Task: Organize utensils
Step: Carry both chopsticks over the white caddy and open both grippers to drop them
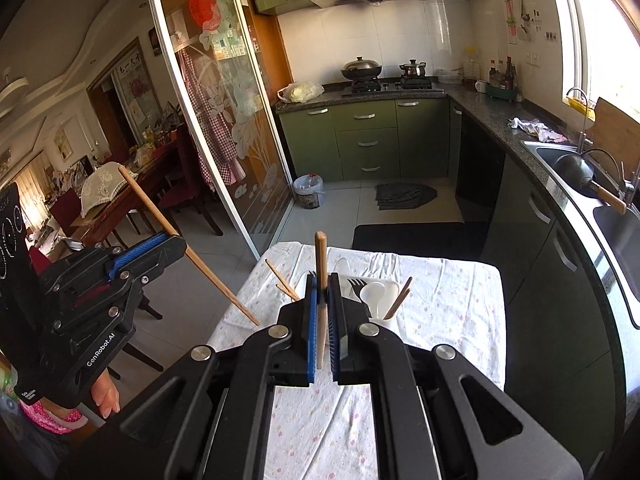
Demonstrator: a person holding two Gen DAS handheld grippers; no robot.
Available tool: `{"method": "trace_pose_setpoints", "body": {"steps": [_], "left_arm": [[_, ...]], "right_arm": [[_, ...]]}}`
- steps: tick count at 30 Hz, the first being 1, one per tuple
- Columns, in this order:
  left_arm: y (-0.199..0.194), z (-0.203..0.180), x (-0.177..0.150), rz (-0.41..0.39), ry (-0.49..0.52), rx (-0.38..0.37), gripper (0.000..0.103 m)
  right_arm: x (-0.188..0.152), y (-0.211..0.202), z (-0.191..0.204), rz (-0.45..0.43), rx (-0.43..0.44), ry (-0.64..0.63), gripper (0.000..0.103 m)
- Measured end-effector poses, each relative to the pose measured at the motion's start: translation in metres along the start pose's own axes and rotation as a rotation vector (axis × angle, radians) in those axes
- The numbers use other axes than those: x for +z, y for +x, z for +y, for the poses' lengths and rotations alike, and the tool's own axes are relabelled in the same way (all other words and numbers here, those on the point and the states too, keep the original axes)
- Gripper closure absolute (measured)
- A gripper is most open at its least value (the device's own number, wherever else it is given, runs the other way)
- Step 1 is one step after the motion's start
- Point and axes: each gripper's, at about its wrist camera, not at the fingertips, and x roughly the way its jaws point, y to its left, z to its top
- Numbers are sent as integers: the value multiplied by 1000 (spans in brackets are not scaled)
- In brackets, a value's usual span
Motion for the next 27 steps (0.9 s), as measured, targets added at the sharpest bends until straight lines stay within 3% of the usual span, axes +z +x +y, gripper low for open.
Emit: {"method": "trace_pose_setpoints", "body": {"steps": [7, 14, 23, 27], "left_arm": [[7, 2, 23, -49, -14, 2, 98], [32, -1, 26, -70, -30, -24, 98], [80, -6, 0, -14, -19, -23, 97], [90, -9, -11, -45, -2, -2, 97]], "right_arm": [[26, -10, -1, -65, -28, 13, 97], [40, 3, -8, -79, -64, 31, 97], [46, 28, -23, -59, -72, 46, 97], [46, 34, -25, -57, -74, 45, 97]]}}
